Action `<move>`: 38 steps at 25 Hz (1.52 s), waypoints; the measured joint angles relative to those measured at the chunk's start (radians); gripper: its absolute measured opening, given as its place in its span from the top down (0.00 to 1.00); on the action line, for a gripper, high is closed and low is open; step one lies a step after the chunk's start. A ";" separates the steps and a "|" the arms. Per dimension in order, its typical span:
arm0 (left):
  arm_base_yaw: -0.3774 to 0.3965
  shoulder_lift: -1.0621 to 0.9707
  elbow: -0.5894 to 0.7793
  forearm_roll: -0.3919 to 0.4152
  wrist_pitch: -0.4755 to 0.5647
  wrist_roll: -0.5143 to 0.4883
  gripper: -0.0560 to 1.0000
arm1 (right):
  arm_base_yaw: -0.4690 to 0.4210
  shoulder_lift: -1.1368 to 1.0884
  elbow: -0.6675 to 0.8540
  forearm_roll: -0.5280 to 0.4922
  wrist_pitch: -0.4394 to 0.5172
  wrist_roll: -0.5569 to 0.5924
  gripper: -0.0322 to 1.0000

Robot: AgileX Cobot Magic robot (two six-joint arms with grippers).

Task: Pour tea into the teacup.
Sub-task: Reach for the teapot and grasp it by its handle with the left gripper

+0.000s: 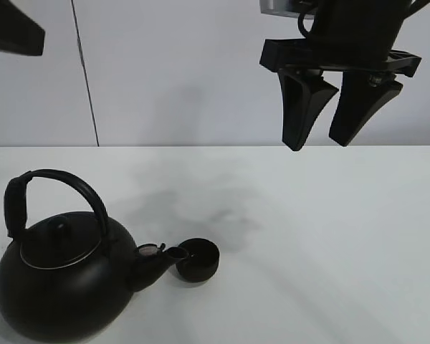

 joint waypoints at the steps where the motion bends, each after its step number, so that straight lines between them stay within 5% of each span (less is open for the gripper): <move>1: 0.000 -0.016 0.030 -0.001 -0.020 0.002 0.38 | 0.000 0.000 0.000 0.000 0.000 0.000 0.55; 18: 0.000 -0.046 0.399 -0.006 -0.350 -0.004 0.42 | 0.000 0.000 0.000 0.000 -0.004 -0.008 0.55; 21: 0.000 -0.046 0.459 0.066 -0.431 -0.068 0.43 | 0.000 0.000 0.000 0.000 -0.004 -0.009 0.55; 28: -0.001 -0.047 0.562 0.378 -0.657 -0.377 0.43 | 0.000 0.000 0.000 0.000 -0.004 -0.009 0.55; 38: -0.002 -0.047 0.583 0.432 -0.681 -0.404 0.43 | 0.000 0.000 0.000 0.000 -0.004 -0.009 0.55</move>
